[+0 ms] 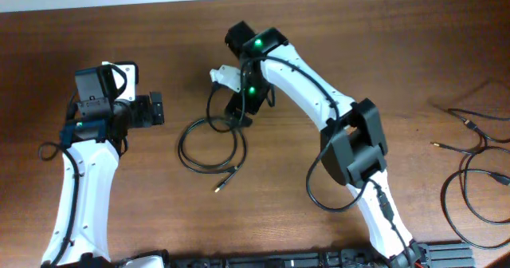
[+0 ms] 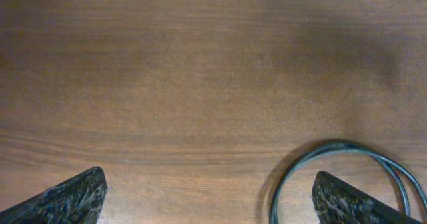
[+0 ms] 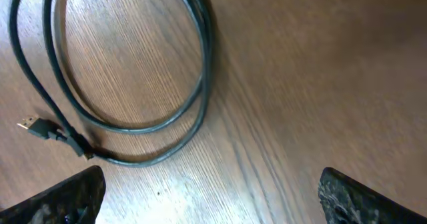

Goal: Untangle cables
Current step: 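Reach the right gripper to the single black cable coil and grasp it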

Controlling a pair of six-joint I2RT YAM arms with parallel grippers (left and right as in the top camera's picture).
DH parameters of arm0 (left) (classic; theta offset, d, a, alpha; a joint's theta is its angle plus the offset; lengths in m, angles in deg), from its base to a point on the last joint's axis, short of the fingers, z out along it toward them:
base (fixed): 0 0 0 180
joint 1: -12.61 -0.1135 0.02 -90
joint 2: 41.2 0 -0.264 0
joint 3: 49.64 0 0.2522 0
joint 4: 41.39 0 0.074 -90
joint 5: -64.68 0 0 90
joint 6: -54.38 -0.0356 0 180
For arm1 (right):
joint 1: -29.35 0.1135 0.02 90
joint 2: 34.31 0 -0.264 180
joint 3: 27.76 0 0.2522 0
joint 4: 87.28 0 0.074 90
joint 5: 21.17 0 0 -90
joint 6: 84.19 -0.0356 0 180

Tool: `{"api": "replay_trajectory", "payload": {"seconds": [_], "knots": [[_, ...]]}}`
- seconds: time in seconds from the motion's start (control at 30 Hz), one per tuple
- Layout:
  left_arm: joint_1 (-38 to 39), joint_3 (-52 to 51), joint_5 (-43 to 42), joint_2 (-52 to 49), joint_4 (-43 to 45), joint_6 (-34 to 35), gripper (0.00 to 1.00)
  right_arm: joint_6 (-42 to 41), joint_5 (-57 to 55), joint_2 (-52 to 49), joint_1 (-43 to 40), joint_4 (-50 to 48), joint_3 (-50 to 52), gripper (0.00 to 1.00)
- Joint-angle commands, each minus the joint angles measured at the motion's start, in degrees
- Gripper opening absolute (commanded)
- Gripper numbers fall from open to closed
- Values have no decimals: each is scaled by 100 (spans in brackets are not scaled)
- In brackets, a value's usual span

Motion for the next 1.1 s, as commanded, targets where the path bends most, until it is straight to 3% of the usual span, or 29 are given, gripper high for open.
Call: {"api": "replay_trajectory", "payload": {"seconds": [0.0,0.17,1.07], "knots": [[-26,9,76,125,208,-310,99,35,-160,-249,181,-57,35,97],[-9,9,59,125,203,-308,99,-4,-761,-481,485,-446,35,97],[-9,9,59,125,179,-308,99,-518,-758,-501,863,-1248,35,97]]}}
